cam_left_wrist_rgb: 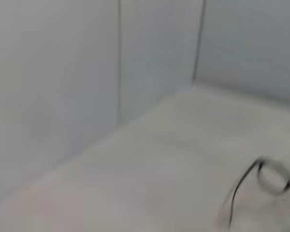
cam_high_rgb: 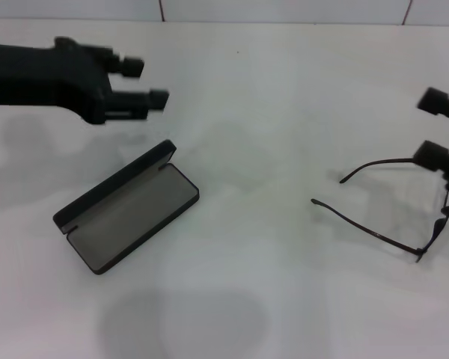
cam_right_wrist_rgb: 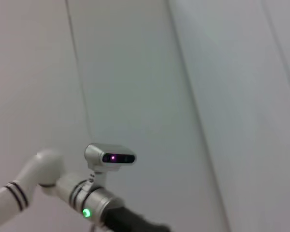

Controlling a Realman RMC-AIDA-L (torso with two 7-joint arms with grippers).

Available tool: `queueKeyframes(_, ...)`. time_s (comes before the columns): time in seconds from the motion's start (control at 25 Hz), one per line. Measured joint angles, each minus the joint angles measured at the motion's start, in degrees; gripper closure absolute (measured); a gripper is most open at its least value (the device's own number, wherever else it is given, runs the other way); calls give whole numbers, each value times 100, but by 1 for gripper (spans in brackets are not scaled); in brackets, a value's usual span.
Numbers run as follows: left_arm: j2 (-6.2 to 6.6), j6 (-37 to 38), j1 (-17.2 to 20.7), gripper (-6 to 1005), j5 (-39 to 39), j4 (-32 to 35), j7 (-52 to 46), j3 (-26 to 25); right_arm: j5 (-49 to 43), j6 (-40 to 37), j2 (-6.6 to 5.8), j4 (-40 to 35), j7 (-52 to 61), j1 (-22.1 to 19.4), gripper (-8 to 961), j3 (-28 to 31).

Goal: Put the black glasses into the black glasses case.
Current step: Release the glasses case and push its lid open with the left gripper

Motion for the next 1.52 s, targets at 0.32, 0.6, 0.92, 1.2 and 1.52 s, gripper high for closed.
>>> queueKeyframes(0.32,-15,-184,280,391,2601,1479,-2484,2313,-14,2,-82,48,-25,-235,103,270)
queueKeyframes(0.6,-20,-729,268,442,4059,1223,-3165,3589,-57,50,-96,50,-133,-207,103,261)
queueKeyframes(0.92,-19,-1028,-7,472,4353,390,-3268,3752,-47,66,-93,59,-242,-241,104,276)
queueKeyframes(1.2,-13,-1098,-261,526,4518,-46,-3589,3780,-37,208,-81,88,-263,-244,104,302)
queueKeyframes(1.52,-4,-965,-289,610,4533,-41,-3576,3937,-10,230,-85,346,-443,-243,104,488)
